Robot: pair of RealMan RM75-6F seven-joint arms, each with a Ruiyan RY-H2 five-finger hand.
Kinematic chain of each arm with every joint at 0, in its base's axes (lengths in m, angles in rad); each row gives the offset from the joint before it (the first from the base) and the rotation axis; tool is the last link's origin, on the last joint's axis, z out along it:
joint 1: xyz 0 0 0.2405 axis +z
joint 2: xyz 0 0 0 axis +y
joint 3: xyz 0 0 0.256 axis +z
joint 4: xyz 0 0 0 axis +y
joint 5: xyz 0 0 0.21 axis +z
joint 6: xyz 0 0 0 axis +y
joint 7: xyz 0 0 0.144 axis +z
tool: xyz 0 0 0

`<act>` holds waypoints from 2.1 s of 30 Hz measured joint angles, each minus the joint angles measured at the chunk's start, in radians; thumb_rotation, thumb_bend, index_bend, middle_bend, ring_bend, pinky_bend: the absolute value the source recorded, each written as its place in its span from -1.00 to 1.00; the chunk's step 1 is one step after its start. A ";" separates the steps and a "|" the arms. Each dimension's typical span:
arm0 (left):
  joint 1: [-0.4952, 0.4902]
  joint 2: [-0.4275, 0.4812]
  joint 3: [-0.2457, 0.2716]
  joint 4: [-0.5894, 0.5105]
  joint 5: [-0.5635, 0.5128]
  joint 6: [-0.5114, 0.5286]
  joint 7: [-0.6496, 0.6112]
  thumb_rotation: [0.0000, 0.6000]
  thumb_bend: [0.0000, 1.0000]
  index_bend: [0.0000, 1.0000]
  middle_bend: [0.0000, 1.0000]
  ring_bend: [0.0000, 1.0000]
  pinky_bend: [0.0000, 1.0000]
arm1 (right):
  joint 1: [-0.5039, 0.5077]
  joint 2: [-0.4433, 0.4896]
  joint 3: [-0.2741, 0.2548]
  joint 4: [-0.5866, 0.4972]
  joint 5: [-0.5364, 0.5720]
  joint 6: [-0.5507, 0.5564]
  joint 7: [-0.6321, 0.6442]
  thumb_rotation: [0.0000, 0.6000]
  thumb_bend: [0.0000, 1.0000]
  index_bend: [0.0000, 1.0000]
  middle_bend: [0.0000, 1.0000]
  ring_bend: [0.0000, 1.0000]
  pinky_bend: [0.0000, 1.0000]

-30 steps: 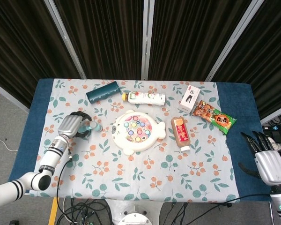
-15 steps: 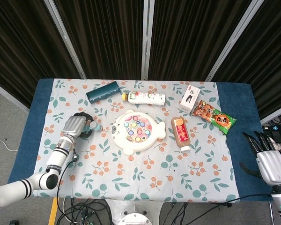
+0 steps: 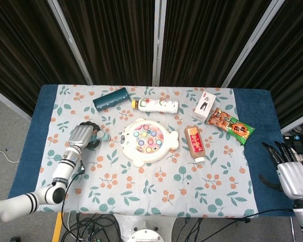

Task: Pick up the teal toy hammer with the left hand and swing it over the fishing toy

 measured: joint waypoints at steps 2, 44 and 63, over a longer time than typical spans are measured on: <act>-0.001 -0.003 -0.001 0.005 0.002 0.002 -0.005 1.00 -0.32 -0.09 -0.33 -0.58 -0.56 | 0.000 0.001 0.000 -0.001 0.001 0.000 -0.001 1.00 -0.76 -0.86 -0.67 -1.00 -1.00; -0.080 0.095 0.049 0.039 0.584 0.091 -0.527 1.00 0.11 0.26 0.21 0.01 0.32 | -0.041 0.016 -0.004 -0.055 -0.001 0.052 -0.065 1.00 -0.76 -0.86 -0.66 -1.00 -1.00; -0.295 0.142 0.052 -0.015 0.540 -0.177 -0.478 1.00 0.16 0.27 0.24 0.04 0.38 | -0.054 0.011 -0.003 -0.052 0.008 0.054 -0.063 1.00 -0.76 -0.86 -0.66 -1.00 -1.00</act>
